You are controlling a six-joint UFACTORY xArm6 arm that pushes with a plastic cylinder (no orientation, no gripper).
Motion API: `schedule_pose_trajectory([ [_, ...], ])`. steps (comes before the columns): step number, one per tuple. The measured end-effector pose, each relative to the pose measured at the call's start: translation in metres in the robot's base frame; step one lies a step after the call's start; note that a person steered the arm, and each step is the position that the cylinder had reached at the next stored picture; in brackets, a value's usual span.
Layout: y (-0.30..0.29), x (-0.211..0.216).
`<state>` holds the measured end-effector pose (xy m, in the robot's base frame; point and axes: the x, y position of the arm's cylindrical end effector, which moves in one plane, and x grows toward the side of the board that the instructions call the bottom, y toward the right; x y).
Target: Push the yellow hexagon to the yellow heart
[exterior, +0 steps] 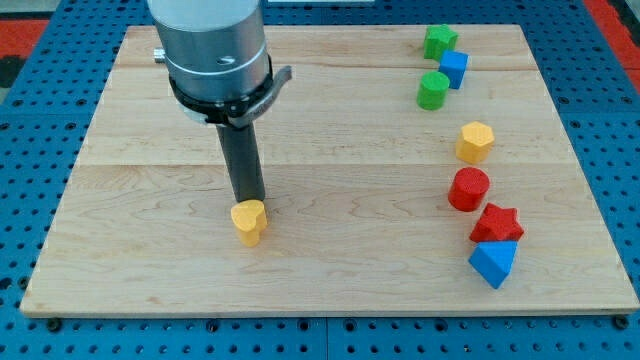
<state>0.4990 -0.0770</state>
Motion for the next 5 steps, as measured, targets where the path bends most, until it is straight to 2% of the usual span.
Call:
schedule_pose_trajectory([
  [1,0.008,0.013],
  [2,0.017,0.007],
  [4,0.121,-0.100],
  [5,0.202,-0.109],
])
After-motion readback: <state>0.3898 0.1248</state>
